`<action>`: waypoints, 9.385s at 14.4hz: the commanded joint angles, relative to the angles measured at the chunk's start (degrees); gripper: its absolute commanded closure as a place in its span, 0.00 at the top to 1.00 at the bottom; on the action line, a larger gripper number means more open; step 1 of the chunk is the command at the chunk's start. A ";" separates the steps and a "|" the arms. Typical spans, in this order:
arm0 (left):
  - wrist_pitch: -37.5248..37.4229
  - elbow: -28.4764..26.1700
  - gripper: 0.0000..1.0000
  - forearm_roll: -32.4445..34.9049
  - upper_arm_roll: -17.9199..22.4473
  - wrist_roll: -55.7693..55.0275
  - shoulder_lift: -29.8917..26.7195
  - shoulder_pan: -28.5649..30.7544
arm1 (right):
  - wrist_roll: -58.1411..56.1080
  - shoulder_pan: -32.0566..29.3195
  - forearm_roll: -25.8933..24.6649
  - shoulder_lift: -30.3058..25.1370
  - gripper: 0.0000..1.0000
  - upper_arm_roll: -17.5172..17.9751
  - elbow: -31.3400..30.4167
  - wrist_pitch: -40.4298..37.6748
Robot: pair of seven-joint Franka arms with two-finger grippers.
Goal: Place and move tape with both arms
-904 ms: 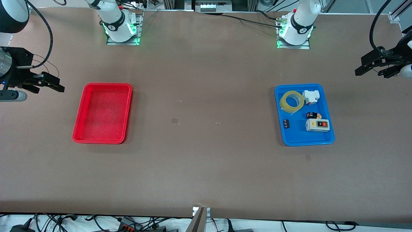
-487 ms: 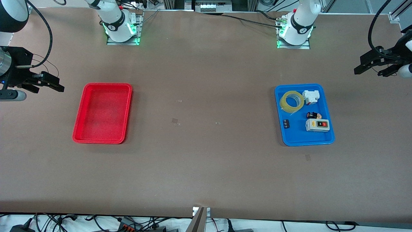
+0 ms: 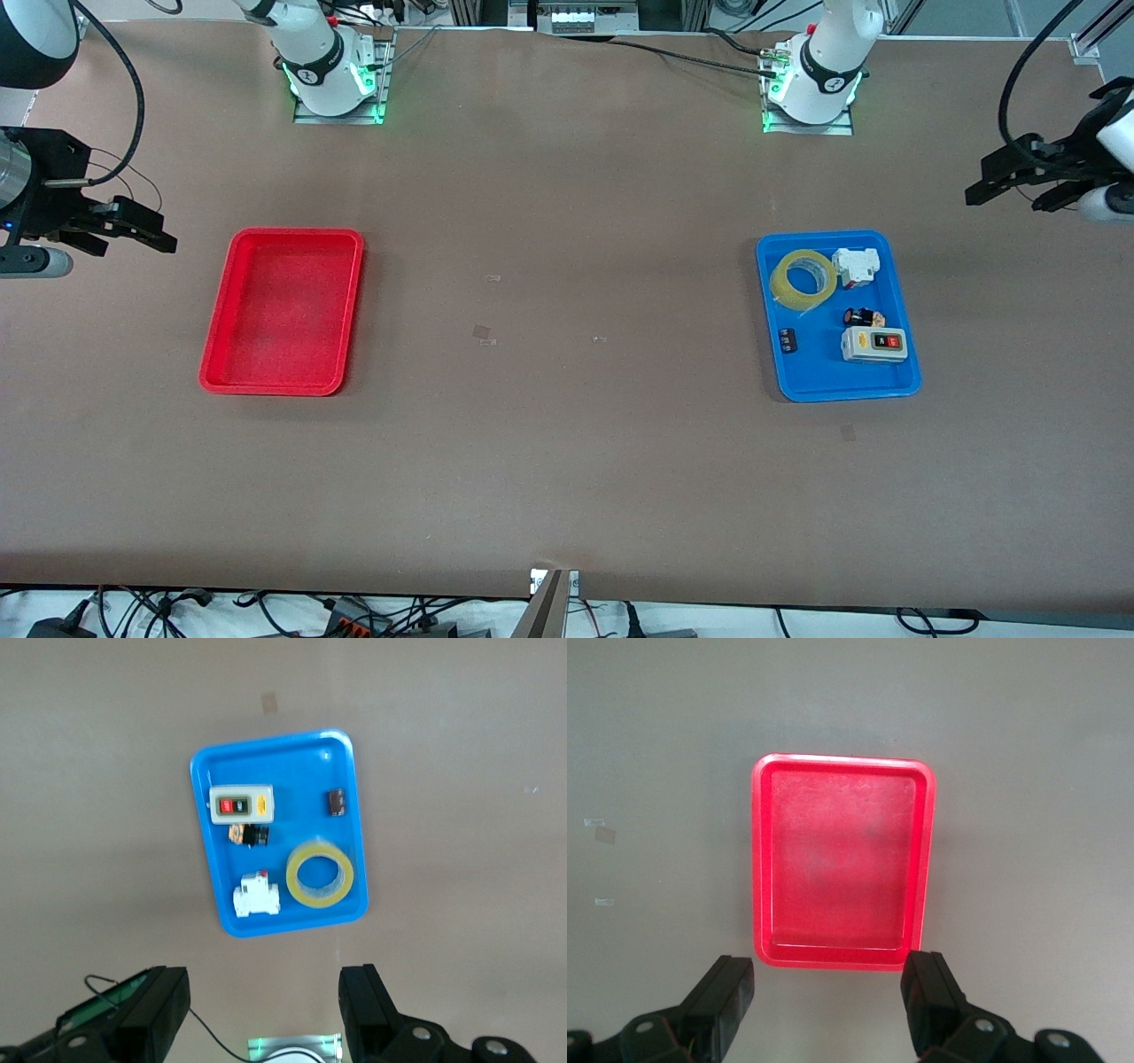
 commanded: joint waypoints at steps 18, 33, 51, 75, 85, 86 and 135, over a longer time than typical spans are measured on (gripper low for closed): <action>45.33 -42.13 1.00 -0.63 -1.61 0.45 10.12 -0.36 | -0.26 0.17 0.86 -1.23 1.00 -0.11 -0.77 -0.14; 33.68 -32.58 0.00 -0.71 -2.58 -3.95 15.40 -0.36 | -0.26 0.25 0.78 -1.14 1.00 -0.02 -0.77 -0.05; 37.22 9.37 0.05 -15.83 -4.51 -64.14 44.31 -35.67 | -0.61 -0.27 -0.80 3.42 1.00 -0.46 2.57 -0.05; 10.98 -12.85 1.00 -4.59 -1.25 -19.63 5.23 -5.49 | 25.37 31.68 9.74 33.29 1.00 0.68 7.93 25.48; 4.89 3.03 1.00 1.22 -2.84 -3.43 3.18 3.16 | 32.09 39.63 9.65 38.84 0.97 0.68 7.67 32.03; 8.30 3.91 1.00 1.31 -2.67 -2.90 3.19 3.24 | 32.09 39.54 9.48 38.93 0.97 0.60 7.50 31.94; 6.13 0.67 1.00 3.15 -0.11 -0.87 3.80 -0.18 | 4.77 9.83 2.36 19.07 0.81 -12.06 -23.54 30.63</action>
